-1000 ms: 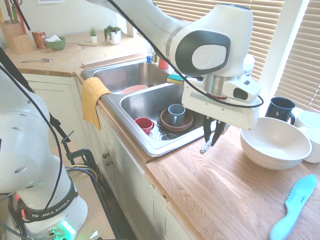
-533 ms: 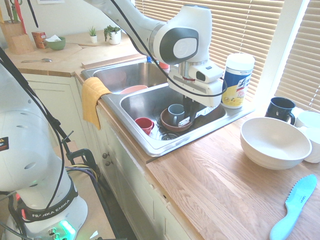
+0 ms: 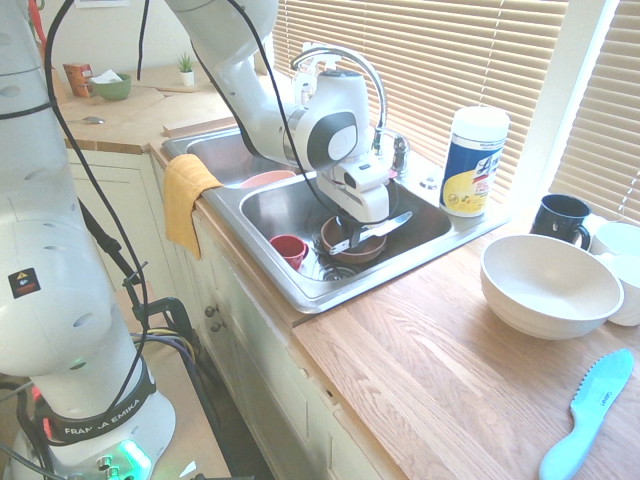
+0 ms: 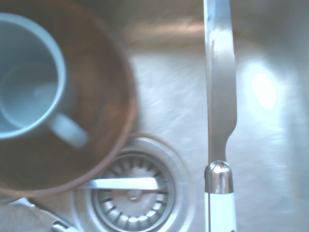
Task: Put the knife into the sink
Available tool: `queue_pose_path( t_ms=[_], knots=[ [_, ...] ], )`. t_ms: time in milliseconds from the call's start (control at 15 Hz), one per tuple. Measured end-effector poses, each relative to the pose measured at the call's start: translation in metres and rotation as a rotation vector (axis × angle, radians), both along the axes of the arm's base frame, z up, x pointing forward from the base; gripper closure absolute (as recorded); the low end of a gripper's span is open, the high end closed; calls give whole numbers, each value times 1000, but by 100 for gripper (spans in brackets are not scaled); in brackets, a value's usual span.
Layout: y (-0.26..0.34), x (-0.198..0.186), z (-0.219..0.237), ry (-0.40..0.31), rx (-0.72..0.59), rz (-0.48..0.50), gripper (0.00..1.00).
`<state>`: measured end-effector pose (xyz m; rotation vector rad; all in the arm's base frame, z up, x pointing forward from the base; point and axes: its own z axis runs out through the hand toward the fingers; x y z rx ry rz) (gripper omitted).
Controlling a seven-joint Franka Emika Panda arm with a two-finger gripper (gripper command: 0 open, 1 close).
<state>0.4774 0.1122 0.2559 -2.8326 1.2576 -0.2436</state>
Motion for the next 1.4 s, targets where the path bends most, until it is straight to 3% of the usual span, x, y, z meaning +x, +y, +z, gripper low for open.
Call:
queue_pose_path(
  t_ms=[400, 733, 800, 1400],
  knots=[
    [-1, -1, -74, 29, -3, -17, 100],
    [-1, 20, -115, 68, -4, -47, 100],
    [-4, 23, -119, 72, -4, -55, 0],
    [-18, 24, -127, 76, 16, -105, 0]
  ],
)
